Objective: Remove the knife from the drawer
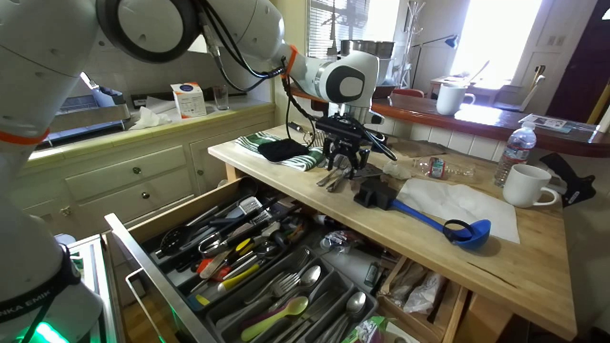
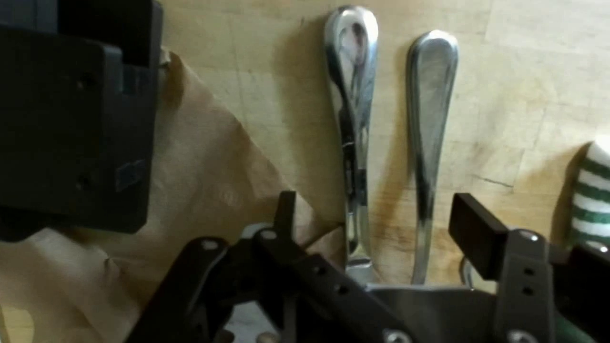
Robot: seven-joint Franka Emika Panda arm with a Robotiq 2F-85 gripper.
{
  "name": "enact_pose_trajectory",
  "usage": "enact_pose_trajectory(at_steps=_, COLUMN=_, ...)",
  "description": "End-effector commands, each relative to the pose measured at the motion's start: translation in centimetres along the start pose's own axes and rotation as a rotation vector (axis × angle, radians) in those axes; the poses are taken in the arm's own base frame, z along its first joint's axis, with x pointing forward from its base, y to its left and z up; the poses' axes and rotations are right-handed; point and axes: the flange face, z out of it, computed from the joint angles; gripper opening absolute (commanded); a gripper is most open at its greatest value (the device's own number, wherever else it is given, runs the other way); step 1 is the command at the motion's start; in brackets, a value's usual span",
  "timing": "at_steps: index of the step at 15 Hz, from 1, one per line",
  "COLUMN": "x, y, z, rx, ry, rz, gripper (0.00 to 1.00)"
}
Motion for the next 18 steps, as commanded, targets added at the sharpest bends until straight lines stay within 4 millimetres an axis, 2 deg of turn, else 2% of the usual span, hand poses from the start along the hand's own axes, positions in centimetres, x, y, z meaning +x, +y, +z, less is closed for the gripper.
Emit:
enact_pose_trajectory(at_steps=1, x=-4.2, y=-2.9, z=-2.2, rx=-0.021, ry=-0.019, rz=-0.040, gripper=1.00)
enact_pose_trajectory(at_steps=6, x=-9.6, y=-4.5, z=-4.4, rx=-0.011, ry=-0.008, rz=0.000, gripper=1.00)
enact_pose_trajectory(at_steps=12, x=-19.0, y=-3.0, z=-4.9, rx=0.055, ry=0.042, rz=0.301, gripper=1.00)
enact_pose_trajectory(at_steps=14, x=-21.8, y=-2.2, z=-5.4, rx=-0.008, ry=0.123, rz=0.347, gripper=1.00)
enact_pose_trajectory(at_steps=15, x=-18.4, y=-1.7, z=-5.2, rx=0.014, ry=0.051, rz=0.292, gripper=1.00)
enact_pose_trajectory(at_steps=18, x=-21.2, y=-1.5, z=-5.5, rx=0.000, ry=0.105, rz=0.329, gripper=1.00)
